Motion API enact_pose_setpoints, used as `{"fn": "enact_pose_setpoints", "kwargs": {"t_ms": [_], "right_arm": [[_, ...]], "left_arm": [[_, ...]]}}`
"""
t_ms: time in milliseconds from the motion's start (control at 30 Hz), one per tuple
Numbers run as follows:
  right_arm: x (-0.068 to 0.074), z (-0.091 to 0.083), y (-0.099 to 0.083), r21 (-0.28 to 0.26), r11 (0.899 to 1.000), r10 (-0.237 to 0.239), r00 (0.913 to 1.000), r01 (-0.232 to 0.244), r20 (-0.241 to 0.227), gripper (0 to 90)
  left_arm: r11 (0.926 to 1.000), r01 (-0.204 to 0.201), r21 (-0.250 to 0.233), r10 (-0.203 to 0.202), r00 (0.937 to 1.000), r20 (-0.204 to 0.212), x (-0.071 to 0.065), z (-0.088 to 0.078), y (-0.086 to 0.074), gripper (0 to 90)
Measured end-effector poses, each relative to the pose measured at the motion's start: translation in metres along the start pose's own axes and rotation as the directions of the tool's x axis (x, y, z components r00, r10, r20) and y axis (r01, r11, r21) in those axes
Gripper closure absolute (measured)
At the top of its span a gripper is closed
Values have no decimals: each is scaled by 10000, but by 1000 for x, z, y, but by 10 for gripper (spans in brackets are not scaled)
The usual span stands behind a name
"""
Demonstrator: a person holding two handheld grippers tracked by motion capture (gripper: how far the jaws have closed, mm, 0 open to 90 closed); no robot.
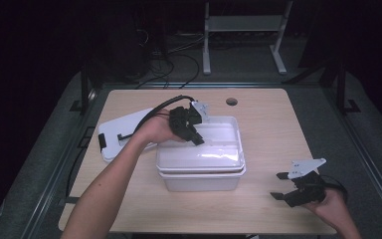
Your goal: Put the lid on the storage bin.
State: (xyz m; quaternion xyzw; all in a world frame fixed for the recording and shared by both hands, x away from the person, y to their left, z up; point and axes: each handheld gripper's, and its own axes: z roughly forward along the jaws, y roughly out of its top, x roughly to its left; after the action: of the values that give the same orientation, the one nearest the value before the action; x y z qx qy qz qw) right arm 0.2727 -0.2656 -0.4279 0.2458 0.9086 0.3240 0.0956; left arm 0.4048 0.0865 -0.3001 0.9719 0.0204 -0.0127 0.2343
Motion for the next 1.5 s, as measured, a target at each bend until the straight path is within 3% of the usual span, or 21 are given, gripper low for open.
{"fn": "enact_pose_setpoints", "kwargs": {"t_ms": [500,933,1200,1500], "right_arm": [[-1,-1,-1,-67,10000,-3,10000,3,-14,304],[-1,-2,-1,-132,9999,27,10000,-27,18,299],[-1,0,-2,-38,9999,97,10000,-96,18,288],[-2,2,-2,73,9998,179,9998,-179,30,284]], "left_arm": [[9996,-58,278,53,9998,175,3,19,0,891],[9988,-23,493,9,9996,286,3,23,-2,859],[9997,123,201,-128,9996,243,1,3,-9,765],[9998,146,-143,-146,9999,-36,-1,-31,-24,751]]}}
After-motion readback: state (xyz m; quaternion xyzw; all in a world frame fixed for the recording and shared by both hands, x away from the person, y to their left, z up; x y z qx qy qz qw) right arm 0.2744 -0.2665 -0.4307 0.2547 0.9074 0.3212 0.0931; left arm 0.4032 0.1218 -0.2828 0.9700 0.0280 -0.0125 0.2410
